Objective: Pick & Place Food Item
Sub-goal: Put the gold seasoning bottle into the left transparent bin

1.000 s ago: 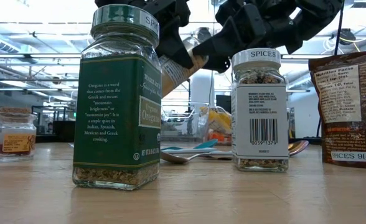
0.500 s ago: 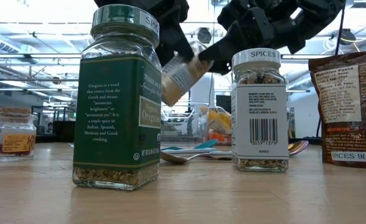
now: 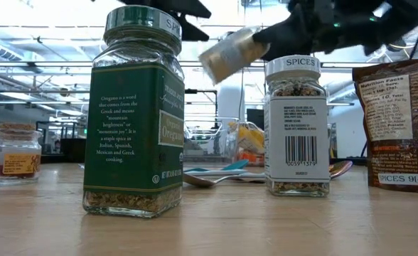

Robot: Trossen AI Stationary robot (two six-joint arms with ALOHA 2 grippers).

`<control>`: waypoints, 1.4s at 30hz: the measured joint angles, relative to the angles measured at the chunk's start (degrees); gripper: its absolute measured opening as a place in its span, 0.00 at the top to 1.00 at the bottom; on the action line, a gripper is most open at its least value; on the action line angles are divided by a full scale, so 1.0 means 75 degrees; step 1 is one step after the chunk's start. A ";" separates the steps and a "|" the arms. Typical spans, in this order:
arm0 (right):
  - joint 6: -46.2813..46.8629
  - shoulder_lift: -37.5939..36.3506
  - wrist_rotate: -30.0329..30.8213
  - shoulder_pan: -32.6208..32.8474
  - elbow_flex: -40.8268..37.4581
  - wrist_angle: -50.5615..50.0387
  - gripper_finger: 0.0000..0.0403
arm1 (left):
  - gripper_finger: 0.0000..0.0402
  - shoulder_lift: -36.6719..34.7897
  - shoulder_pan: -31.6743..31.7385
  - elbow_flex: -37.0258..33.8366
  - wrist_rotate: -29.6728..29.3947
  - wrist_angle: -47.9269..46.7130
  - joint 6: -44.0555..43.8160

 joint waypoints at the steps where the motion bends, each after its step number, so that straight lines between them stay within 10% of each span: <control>1: 0.0079 -0.0144 0.0100 -0.0007 -0.0276 0.0556 0.37 | 0.13 -0.0099 0.0094 -0.0316 -0.0052 0.0527 0.0010; 11: 0.0390 -0.0063 0.1269 -0.0079 -0.2029 0.5947 0.37 | 0.13 -0.0472 0.0885 -0.2045 0.0159 0.5756 -0.0105; 42: 0.0237 0.0098 0.1202 -0.0082 -0.1982 0.5656 0.37 | 0.08 -0.0456 0.0841 -0.1932 0.0439 0.4492 -0.1683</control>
